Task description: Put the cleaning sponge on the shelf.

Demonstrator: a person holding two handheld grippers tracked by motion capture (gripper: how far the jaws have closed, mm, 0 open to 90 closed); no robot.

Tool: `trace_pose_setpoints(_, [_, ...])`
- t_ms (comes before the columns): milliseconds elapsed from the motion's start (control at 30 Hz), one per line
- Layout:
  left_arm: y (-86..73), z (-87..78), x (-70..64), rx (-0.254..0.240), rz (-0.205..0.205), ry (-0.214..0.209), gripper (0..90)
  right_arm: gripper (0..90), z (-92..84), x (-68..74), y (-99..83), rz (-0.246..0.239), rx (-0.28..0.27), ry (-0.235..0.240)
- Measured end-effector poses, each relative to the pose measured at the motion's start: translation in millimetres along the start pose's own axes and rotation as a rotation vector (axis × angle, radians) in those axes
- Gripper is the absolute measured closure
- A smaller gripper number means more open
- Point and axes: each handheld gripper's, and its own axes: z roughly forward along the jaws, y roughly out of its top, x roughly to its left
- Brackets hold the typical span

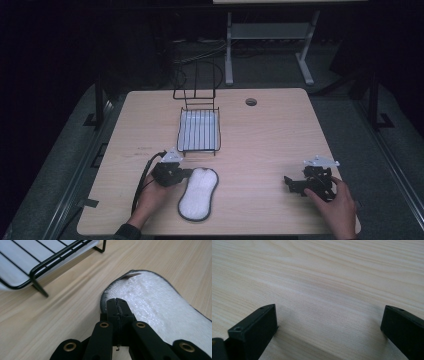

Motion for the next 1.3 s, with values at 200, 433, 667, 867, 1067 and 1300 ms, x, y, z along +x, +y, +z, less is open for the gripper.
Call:
trace_pose_setpoints(200, [10.2,6.5,-3.5,-0.002,0.023,-0.003,89.7,0.2,0.0,0.2,0.0,0.002,0.000,0.000])
trace_pose_setpoints(433, [8.2,-6.9,-14.8,-0.028,0.027,-0.028,89.7,0.2,0.0,0.1,0.0,0.001,0.000,0.000])
trace_pose_setpoints(667, [-10.1,-27.5,-39.7,-0.045,0.021,-0.064,89.7,0.2,0.0,0.1,0.0,0.001,0.000,0.000])
trace_pose_setpoints(867, [-23.8,-37.2,-53.8,-0.051,-0.001,-0.081,89.7,0.2,0.0,0.2,0.0,0.002,0.000,0.000])
trace_pose_setpoints(1067, [-37.5,-41.1,-64.5,-0.019,-0.007,-0.074,89.7,0.2,0.0,0.2,0.0,0.001,0.000,0.000])
trace_pose_setpoints(1300, [-38.4,-38.7,-61.0,0.001,-0.007,-0.060,89.7,0.2,0.0,0.1,0.0,0.001,0.000,0.000])
